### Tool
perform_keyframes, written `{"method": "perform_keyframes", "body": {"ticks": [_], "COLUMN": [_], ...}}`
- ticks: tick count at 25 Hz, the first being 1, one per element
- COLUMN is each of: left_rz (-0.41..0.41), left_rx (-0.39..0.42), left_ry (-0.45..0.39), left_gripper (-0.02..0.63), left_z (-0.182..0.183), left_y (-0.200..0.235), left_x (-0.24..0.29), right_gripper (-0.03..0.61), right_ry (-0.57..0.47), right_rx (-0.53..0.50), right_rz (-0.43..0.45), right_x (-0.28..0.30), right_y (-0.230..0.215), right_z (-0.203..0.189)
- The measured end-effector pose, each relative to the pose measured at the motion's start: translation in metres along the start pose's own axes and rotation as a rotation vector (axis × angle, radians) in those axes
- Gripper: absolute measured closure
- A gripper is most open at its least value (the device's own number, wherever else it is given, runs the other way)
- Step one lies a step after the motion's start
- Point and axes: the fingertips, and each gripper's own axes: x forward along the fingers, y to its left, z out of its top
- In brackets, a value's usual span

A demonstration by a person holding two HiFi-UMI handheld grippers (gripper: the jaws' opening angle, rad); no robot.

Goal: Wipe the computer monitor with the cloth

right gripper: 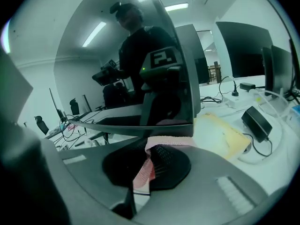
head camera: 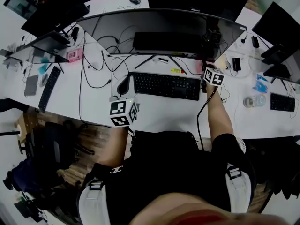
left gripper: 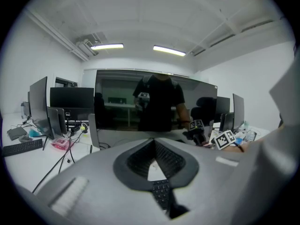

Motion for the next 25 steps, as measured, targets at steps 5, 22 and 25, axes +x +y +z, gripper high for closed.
{"method": "perform_keyframes", "body": {"ticks": [5,22,25], "left_rz": [0.013,0.038,0.046], "left_rx": [-0.009,-0.045,-0.051], "left_ry": [0.004,-0.005,-0.008], "left_gripper": [0.563,0.563,0.563], "left_z": [-0.001,-0.003,-0.004], "left_y": [0.022,0.09,0.101], "left_x": [-0.003,-0.023,-0.027], "right_gripper": [0.565,0.565,0.566], "right_ry": [0.008,0.102,0.105], "right_rx": [0.003,-0.065,-0.062], "right_rz": [-0.002,-0.111,-0.115], "right_x": [0.011,0.021,0.025], "right_y": [0.019,0.05,0.059], "right_z": [-0.003,-0.006,-0.005]}}
